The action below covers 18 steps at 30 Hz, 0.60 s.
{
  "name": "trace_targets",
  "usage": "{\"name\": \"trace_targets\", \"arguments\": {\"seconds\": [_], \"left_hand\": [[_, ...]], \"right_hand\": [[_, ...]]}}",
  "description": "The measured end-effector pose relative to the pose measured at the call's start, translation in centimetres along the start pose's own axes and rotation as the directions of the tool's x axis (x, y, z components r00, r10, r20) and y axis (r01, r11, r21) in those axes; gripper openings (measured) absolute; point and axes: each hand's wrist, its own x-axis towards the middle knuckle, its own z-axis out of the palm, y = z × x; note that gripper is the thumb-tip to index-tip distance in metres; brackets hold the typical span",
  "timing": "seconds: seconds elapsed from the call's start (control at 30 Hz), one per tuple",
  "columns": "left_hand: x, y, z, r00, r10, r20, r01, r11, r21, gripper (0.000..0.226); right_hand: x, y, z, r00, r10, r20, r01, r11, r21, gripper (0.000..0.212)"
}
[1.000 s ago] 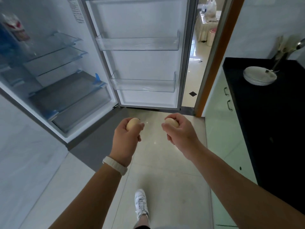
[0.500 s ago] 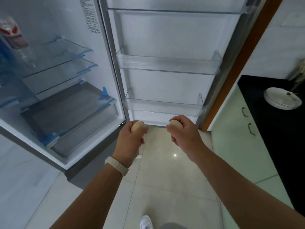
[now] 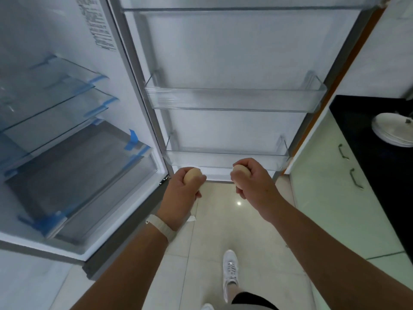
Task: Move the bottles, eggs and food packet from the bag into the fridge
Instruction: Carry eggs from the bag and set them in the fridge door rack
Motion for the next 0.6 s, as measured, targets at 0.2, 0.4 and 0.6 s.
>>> {"name": "trace_targets", "arguments": {"seconds": [0.2,0.4,0.6], "left_hand": [[4.9,1.3,0.1,0.996,-0.081,0.03,0.083,0.994,-0.074,0.039],[11.3,2.3,0.2,0.997,-0.061,0.037,0.059,0.997,0.056,0.023],[15.9,2.5,0.9,0.999,0.035,0.019,-0.039,0.946,0.322,0.016]], "right_hand": [[6.5,-0.5,0.4,0.994,-0.029,0.101,0.035,0.998,-0.056,0.023],[13.1,-2.0,0.4,0.981,-0.077,0.178,0.107,0.98,-0.17,0.03],[18.5,-1.5,-0.2,0.959,-0.063,0.276,0.186,0.873,-0.45,0.039]]}}
